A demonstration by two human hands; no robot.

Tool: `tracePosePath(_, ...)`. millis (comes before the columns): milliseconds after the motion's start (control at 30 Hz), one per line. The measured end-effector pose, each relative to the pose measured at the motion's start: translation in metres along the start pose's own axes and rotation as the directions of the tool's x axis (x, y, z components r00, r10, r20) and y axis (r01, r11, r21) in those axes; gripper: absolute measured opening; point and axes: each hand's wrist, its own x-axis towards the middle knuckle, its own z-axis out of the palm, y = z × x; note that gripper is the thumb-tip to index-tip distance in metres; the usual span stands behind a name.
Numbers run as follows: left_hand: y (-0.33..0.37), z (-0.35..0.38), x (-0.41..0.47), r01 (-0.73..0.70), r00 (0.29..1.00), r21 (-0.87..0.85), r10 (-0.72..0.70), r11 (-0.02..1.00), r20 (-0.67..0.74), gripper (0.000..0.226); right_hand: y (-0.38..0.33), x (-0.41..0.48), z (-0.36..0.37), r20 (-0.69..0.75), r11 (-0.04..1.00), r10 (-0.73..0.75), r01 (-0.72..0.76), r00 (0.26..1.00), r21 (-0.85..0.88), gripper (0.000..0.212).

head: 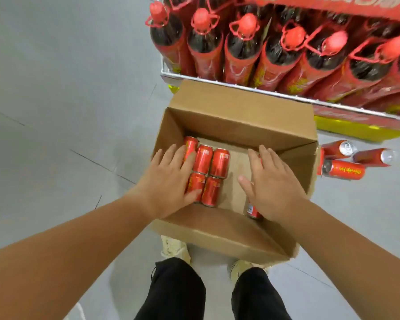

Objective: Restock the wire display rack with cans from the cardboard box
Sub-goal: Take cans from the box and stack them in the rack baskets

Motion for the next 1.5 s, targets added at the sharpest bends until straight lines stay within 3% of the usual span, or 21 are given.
tracePosePath(267, -0.007, 0.13, 0.093, 0.049, 0.995, -0.058, -0.043, 0.997, 0.093, 0.075, 0.004, 0.092, 0.122, 0.146, 0.989, 0.073, -0.09, 0.987, 0.114, 0.072)
tracePosePath(500, -0.005, 0.196, 0.164, 0.065, 0.99, 0.046, -0.07, 0.997, 0.12, 0.059, 0.002, 0.166, 0.189, 0.232, 0.949, 0.152, -0.208, 0.961, 0.238, 0.063)
tracePosePath(700, -0.003, 0.226, 0.179, 0.235, 0.97, -0.147, -0.222, 0.961, 0.101, 0.076, -0.017, 0.206, 0.222, 0.276, 0.762, 0.334, -0.43, 0.901, 0.483, 0.057)
tracePosePath(833, -0.001, 0.23, 0.182, 0.228, 0.969, -0.155, -0.209, 0.961, 0.129, 0.098, -0.019, 0.217, 0.232, 0.304, 0.619, 0.403, -0.502, 0.863, 0.603, 0.062)
tracePosePath(967, 0.01, 0.226, 0.194, 0.324, 0.937, -0.209, -0.282, 0.923, 0.208, 0.103, -0.004, 0.216, 0.229, 0.343, 0.492, 0.401, -0.515, 0.85, 0.702, 0.048)
tracePosePath(1067, 0.02, 0.225, 0.206, 0.431, 0.897, -0.324, -0.361, 0.842, 0.256, 0.08, 0.015, 0.209, 0.222, 0.348, 0.448, 0.429, -0.53, 0.834, 0.72, 0.043)
tracePosePath(1167, 0.022, 0.225, 0.213, 0.543, 0.84, -0.542, -0.419, 0.641, 0.345, 0.058, 0.036, 0.199, 0.216, 0.339, 0.445, 0.444, -0.532, 0.83, 0.72, 0.042)
tracePosePath(1400, 0.015, 0.175, 0.183, 0.485, 0.863, -0.798, -0.344, 0.359, 0.37, 0.053, 0.051, 0.158, 0.167, 0.294, 0.417, 0.421, -0.471, 0.858, 0.777, 0.043)
tracePosePath(1500, 0.014, 0.13, 0.155, 0.431, 0.886, -0.855, -0.316, 0.288, 0.34, 0.059, 0.041, 0.128, 0.13, 0.265, 0.406, 0.406, -0.432, 0.874, 0.805, 0.043)
